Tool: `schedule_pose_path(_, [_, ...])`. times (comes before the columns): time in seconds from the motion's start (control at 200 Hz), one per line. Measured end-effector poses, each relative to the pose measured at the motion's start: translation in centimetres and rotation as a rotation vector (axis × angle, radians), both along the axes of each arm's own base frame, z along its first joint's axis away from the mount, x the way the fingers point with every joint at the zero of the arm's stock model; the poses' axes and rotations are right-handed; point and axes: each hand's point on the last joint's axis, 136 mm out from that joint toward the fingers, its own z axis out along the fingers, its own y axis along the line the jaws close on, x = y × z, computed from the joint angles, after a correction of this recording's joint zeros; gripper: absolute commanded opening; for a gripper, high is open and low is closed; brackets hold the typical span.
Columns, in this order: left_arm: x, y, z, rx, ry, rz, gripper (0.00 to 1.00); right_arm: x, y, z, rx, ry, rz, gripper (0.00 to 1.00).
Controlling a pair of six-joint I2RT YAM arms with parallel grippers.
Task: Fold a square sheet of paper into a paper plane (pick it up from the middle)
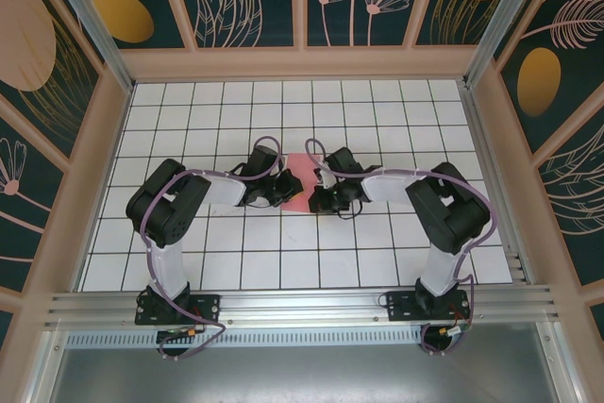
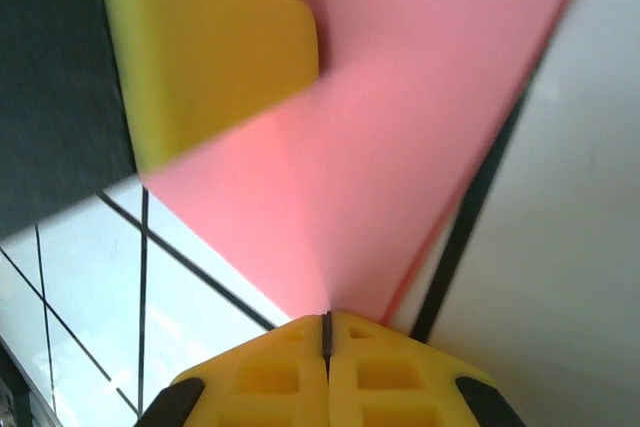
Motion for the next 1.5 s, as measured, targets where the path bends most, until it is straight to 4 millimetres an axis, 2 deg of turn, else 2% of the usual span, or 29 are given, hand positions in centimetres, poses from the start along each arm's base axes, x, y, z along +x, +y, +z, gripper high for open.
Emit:
schedule_pose_path(0.115, [0.0, 0.0, 0.0, 0.0, 0.0, 0.0, 0.12, -0.9, -0.7, 0.0, -0.014, 0.016, 0.002, 0.08])
schedule_pose_path(0.23, [0.0, 0.0, 0.0, 0.001, 0.0, 0.0, 0.12, -0.9, -0.6, 0.3, -0.014, 0.018, 0.0, 0.08])
schedule_pose_path(0.535, [0.0, 0.0, 0.0, 0.004, 0.003, 0.001, 0.12, 2.1, 1.5, 3.3, 0.051, -0.069, -0.006, 0.08])
schedule_pose_path(0.766, [0.0, 0.0, 0.0, 0.005, 0.004, 0.001, 0.12, 2.1, 1.3, 2.6, 0.033, -0.057, -0.012, 0.08])
schedule_pose_path(1.016, [0.0, 0.0, 0.0, 0.005, 0.004, 0.0, 0.13, 2.0, 0.5, 0.1, -0.029, -0.028, -0.03, 0.07])
schedule_pose_path(1.201, [0.0, -0.2, 0.3, -0.003, -0.011, -0.013, 0.15, 2.0, 0.4, -0.1, -0.033, -0.03, -0.032, 0.07])
schedule_pose_path(1.296, [0.0, -0.1, 0.8, -0.006, -0.032, -0.022, 0.16, 2.0, 0.4, -0.1, -0.031, -0.032, -0.032, 0.07])
schedule_pose_path(1.496, [-0.2, -0.4, 3.2, -0.06, -0.092, -0.04, 0.13, 2.0, 0.4, -0.1, -0.032, -0.032, -0.033, 0.06])
